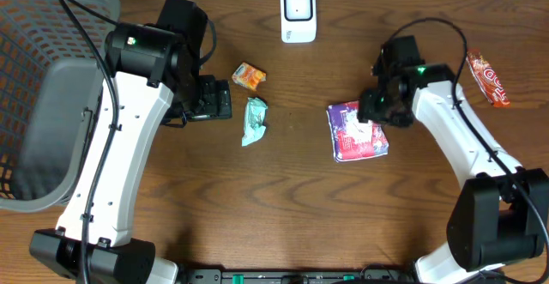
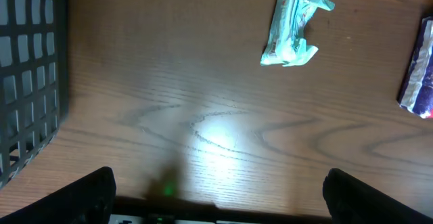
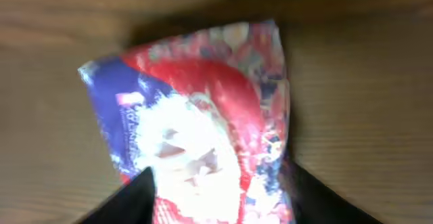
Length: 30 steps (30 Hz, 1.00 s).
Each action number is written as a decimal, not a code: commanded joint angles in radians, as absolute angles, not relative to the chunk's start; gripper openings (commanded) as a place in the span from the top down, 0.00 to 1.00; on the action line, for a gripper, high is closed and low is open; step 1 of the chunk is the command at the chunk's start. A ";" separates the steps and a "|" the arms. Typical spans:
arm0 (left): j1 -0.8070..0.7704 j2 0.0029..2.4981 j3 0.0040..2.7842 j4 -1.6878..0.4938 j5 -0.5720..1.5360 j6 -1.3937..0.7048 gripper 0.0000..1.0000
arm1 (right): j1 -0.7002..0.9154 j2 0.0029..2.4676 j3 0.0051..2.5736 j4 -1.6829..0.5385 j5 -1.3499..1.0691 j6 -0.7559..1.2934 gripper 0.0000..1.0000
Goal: Scan the item barcode
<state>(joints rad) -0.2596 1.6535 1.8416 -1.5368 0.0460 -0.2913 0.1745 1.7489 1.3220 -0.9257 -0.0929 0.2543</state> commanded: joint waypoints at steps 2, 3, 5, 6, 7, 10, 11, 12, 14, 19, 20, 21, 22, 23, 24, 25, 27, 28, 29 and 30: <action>-0.260 1.660 1.848 -1.539 0.040 -0.292 0.02 | 0.178 1.720 1.374 -0.937 -0.088 0.219 0.16; -0.260 1.660 1.848 -1.539 0.040 -0.292 0.02 | 0.178 1.720 1.380 -0.939 -0.088 0.220 0.15; -0.260 1.660 1.848 -1.539 0.040 -0.292 0.02 | 0.178 1.719 1.393 -0.945 -0.088 0.220 0.14; -0.260 1.660 1.848 -1.539 0.040 -0.292 0.02 | 0.179 1.719 1.399 -0.948 -0.088 0.219 0.14; -0.260 1.660 1.848 -1.539 0.040 -0.292 0.02 | 0.178 1.719 1.405 -0.948 -0.086 0.219 0.12; -0.260 1.660 1.848 -1.539 0.040 -0.292 0.02 | 0.178 1.719 1.422 -0.947 -0.080 0.186 0.08; -0.260 1.660 1.848 -1.539 0.040 -0.292 0.02 | 0.178 1.719 1.429 -0.947 -0.080 0.173 0.07; -0.260 1.660 1.848 -1.539 0.040 -0.292 0.02 | 0.178 1.719 1.433 -0.947 -0.081 0.167 0.07; -0.260 1.660 1.848 -1.539 0.040 -0.292 0.02 | 0.179 1.719 1.448 -0.954 -0.081 0.167 0.06; -0.260 1.660 1.848 -1.539 0.040 -0.292 0.02 | 0.193 1.720 1.452 -0.990 -0.138 0.167 0.06; -0.260 1.660 1.848 -1.539 0.040 -0.292 0.02 | 0.199 1.720 1.450 -1.001 -0.139 0.166 0.06; -0.260 1.660 1.848 -1.539 0.040 -0.292 0.02 | 0.208 1.720 1.450 -1.011 -0.139 0.166 0.06; -0.260 1.660 1.848 -1.539 0.040 -0.292 0.02 | 0.218 1.720 1.448 -1.018 -0.143 0.166 0.07; -0.260 1.660 1.848 -1.539 0.040 -0.292 0.02 | 0.228 1.720 1.443 -1.018 -0.150 0.160 0.08; -0.260 1.660 1.848 -1.539 0.040 -0.292 0.02 | 0.241 1.720 1.438 -1.017 -0.154 0.153 0.09; -0.260 1.660 1.848 -1.539 0.040 -0.292 0.02 | 0.261 1.720 1.430 -1.015 -0.154 0.140 0.09; -0.260 1.660 1.848 -1.539 0.040 -0.292 0.02 | 0.292 1.720 1.409 -1.003 -0.128 0.134 0.12; -0.260 1.660 1.848 -1.539 0.040 -0.292 0.02 | 0.311 1.720 1.397 -0.996 -0.105 0.142 0.14; -0.260 1.660 1.848 -1.539 0.040 -0.292 0.02 | 0.329 1.721 1.385 -0.988 -0.070 0.159 0.15; -0.260 1.660 1.848 -1.539 0.040 -0.292 0.02 | 0.345 1.721 1.373 -0.981 -0.033 0.176 0.16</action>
<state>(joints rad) -0.2596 1.6531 1.8416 -1.5372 0.0460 -0.2913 0.2935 1.7397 1.4136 -0.9932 -0.1200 0.1596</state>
